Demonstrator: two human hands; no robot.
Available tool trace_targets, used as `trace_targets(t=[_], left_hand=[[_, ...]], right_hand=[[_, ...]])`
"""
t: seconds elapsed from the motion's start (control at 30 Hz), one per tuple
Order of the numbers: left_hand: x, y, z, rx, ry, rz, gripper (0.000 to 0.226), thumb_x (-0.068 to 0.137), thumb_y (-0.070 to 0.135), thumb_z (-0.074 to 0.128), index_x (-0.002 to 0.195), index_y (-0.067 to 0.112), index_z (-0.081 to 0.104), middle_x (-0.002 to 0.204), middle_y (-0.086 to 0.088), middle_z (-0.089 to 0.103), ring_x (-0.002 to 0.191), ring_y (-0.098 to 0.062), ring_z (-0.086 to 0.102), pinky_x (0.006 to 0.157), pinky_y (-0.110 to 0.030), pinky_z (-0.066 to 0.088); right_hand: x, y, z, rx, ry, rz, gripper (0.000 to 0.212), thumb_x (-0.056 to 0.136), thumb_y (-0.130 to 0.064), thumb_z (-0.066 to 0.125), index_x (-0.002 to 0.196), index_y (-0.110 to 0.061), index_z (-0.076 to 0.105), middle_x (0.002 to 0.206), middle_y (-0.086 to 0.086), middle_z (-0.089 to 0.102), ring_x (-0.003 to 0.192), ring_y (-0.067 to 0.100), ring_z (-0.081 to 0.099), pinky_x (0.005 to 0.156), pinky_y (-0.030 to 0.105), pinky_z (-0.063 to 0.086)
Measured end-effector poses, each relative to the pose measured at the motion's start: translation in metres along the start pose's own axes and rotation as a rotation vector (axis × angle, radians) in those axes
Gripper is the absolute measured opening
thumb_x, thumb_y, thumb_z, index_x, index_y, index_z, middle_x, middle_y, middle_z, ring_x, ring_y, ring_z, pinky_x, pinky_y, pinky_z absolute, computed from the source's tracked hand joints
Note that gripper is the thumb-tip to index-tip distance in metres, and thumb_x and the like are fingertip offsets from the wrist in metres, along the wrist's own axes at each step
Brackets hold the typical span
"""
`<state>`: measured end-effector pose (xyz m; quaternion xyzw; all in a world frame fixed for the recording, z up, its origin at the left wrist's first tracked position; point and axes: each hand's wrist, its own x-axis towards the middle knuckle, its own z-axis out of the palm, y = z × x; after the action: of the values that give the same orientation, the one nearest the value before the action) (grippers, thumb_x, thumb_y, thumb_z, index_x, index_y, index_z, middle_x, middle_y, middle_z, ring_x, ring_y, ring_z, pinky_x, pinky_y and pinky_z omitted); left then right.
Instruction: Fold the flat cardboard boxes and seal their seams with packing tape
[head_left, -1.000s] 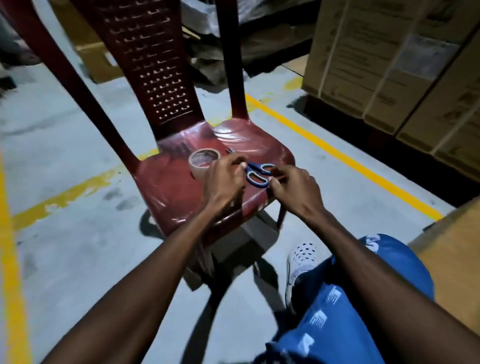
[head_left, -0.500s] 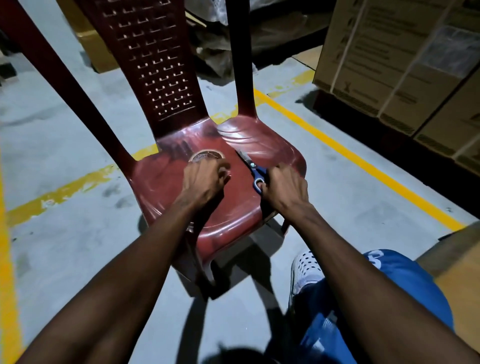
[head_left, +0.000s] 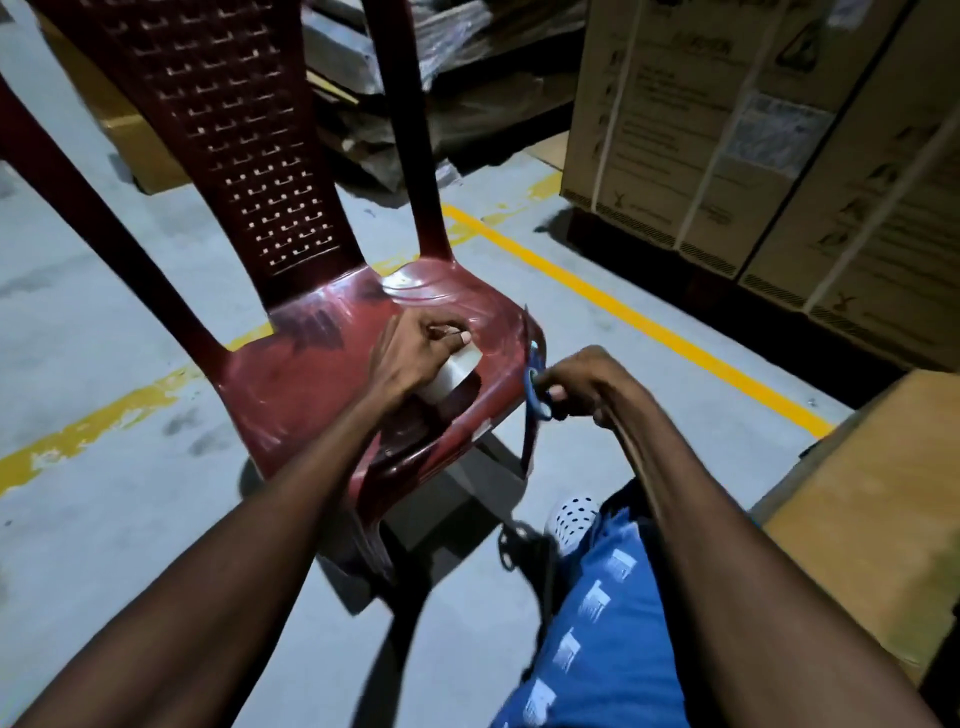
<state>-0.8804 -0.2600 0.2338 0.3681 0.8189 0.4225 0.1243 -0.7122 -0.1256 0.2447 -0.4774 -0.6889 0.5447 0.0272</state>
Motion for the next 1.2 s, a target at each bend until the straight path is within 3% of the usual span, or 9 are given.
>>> trace_targets(t=[0.13,0.2,0.3,0.57,0.77,0.97,1.03,1.1,1.2], left_hand=[[-0.007,0.048,0.026,-0.268,-0.085,0.117,0.008,0.087,0.005,0.074,0.092,0.012,0.077,0.086,-0.003,0.073,0.066,0.010,0.063,0.066,-0.010,0.046],[-0.011,0.078,0.049,-0.364,-0.117,0.115,0.009,0.086,0.007,0.075,0.087,0.016,0.076,0.079,-0.005,0.071,0.063,0.000,0.061,0.063,-0.014,0.045],[-0.020,0.129,0.095,-0.468,-0.231,0.108,0.012,0.086,0.016,0.077,0.079,0.026,0.077,0.071,-0.011,0.069,0.063,-0.014,0.056,0.060,-0.025,0.041],[-0.082,0.247,0.218,-0.620,-0.543,0.211,0.004,0.091,0.012,0.072,0.092,0.015,0.075,0.063,0.013,0.069,0.058,-0.002,0.059,0.055,-0.017,0.045],[-0.121,0.270,0.287,-0.605,-0.710,0.230,0.007,0.086,0.023,0.077,0.084,0.029,0.077,0.081,0.010,0.073,0.076,-0.016,0.065,0.071,-0.034,0.049],[-0.143,0.272,0.321,-0.493,-0.818,0.242,0.006,0.087,0.023,0.075,0.092,0.027,0.077,0.093,0.010,0.073,0.088,-0.020,0.066,0.071,-0.031,0.048],[-0.145,0.276,0.327,-0.482,-0.843,0.243,0.009,0.089,0.026,0.074,0.096,0.028,0.077,0.098,0.009,0.073,0.091,-0.023,0.067,0.073,-0.032,0.049],[-0.143,0.280,0.333,-0.510,-0.897,0.214,0.026,0.090,0.030,0.072,0.116,0.030,0.072,0.112,0.011,0.071,0.095,-0.019,0.068,0.075,-0.033,0.054],[-0.136,0.285,0.346,-0.460,-1.031,0.150,0.073,0.089,0.038,0.071,0.152,0.034,0.036,0.147,0.021,0.041,0.125,-0.015,0.055,0.091,-0.027,0.049]], right_hand=[[-0.031,0.009,-0.054,0.365,0.058,-0.086,0.012,0.079,-0.002,0.080,0.087,-0.002,0.072,0.058,0.003,0.062,0.037,0.006,0.048,0.038,0.015,0.031],[-0.050,0.026,-0.086,0.406,0.131,-0.125,0.025,0.072,-0.011,0.088,0.092,-0.008,0.073,0.064,0.001,0.067,0.048,0.009,0.055,0.046,0.016,0.037],[-0.075,0.055,-0.135,0.492,0.229,-0.179,0.038,0.070,0.001,0.085,0.100,-0.013,0.068,0.078,0.007,0.075,0.063,0.011,0.070,0.055,0.015,0.048],[-0.152,0.134,-0.239,0.601,0.504,-0.315,0.049,0.069,0.011,0.083,0.108,-0.007,0.061,0.094,0.016,0.077,0.082,0.020,0.075,0.074,0.026,0.060],[-0.186,0.194,-0.268,0.507,0.616,-0.275,0.051,0.072,0.003,0.085,0.114,-0.012,0.061,0.091,0.012,0.078,0.078,0.017,0.075,0.062,0.022,0.057],[-0.181,0.252,-0.266,0.495,0.782,-0.249,0.046,0.072,-0.007,0.089,0.106,-0.024,0.063,0.091,0.012,0.077,0.077,0.023,0.075,0.060,0.031,0.058],[-0.178,0.257,-0.269,0.548,0.821,-0.244,0.044,0.073,-0.005,0.087,0.103,-0.024,0.062,0.088,0.014,0.077,0.073,0.021,0.075,0.058,0.026,0.057],[-0.173,0.258,-0.277,0.581,0.845,-0.252,0.043,0.073,-0.002,0.086,0.102,-0.023,0.061,0.085,0.011,0.077,0.069,0.017,0.074,0.056,0.021,0.054],[-0.164,0.259,-0.296,0.610,0.877,-0.255,0.045,0.073,0.001,0.085,0.105,-0.020,0.061,0.079,0.004,0.077,0.065,0.014,0.073,0.053,0.020,0.053]])
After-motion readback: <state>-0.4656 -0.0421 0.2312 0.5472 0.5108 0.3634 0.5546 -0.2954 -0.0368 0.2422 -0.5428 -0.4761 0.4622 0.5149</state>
